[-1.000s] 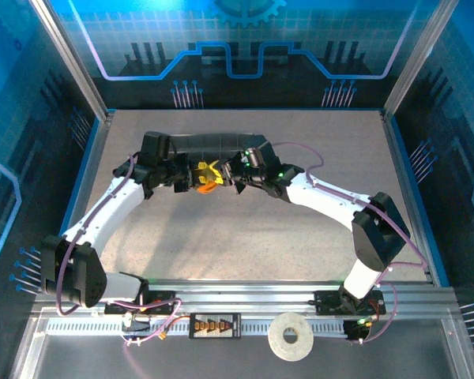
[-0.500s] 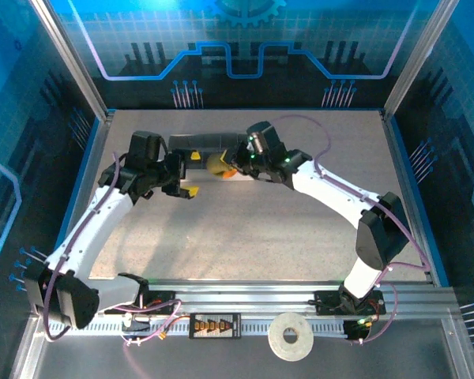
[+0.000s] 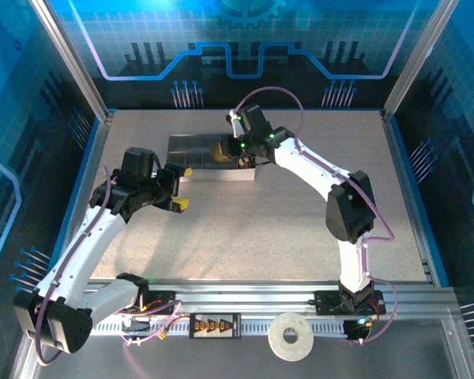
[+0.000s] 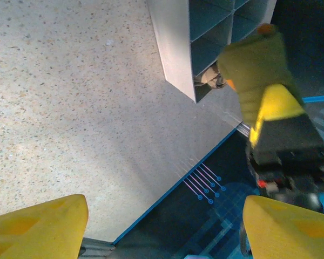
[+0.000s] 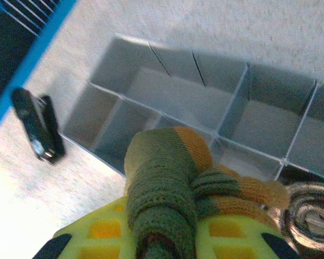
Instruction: Roll the socks
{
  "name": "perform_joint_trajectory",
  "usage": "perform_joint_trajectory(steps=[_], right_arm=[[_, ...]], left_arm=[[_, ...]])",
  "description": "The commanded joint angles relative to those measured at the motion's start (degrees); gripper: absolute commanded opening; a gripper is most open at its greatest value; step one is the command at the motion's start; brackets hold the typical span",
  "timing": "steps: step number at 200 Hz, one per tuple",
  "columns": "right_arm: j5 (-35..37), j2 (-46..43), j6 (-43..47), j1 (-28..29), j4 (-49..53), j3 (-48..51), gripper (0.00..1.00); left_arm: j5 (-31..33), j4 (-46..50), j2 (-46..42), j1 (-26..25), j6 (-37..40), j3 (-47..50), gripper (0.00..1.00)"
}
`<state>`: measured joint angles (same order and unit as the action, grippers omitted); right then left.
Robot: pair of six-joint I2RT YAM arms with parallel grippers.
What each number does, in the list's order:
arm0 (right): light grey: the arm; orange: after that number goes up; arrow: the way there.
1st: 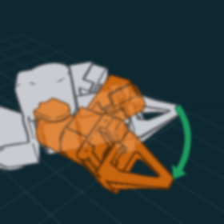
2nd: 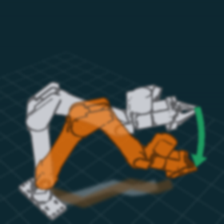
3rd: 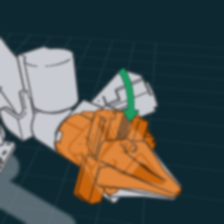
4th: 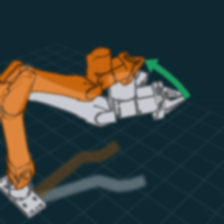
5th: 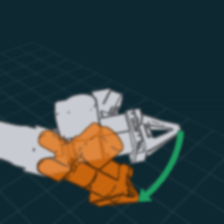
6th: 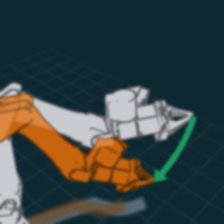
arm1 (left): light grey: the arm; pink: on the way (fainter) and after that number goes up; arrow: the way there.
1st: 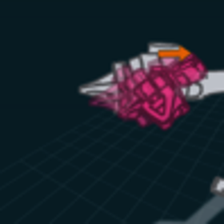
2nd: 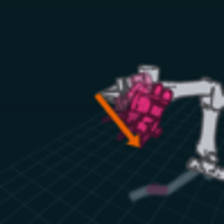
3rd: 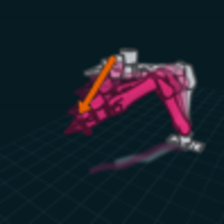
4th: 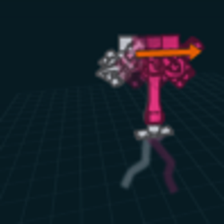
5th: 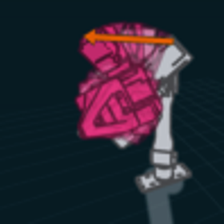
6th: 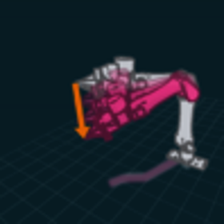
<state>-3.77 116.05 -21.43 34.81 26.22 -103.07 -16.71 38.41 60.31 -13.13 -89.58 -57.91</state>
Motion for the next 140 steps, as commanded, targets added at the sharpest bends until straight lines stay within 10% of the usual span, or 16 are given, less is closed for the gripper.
perform_joint_trajectory(steps=[1,140], right_arm=[[4.6,2.2,6.5,0.1,8.0,-4.2,0.00],[19.3,23.5,13.5,4.0,29.5,-27.9,0.00]], left_arm=[[0.6,1.3,-1.8,0.1,1.2,0.9,0.75],[-0.2,1.7,-3.4,0.2,-0.2,3.3,0.72]])
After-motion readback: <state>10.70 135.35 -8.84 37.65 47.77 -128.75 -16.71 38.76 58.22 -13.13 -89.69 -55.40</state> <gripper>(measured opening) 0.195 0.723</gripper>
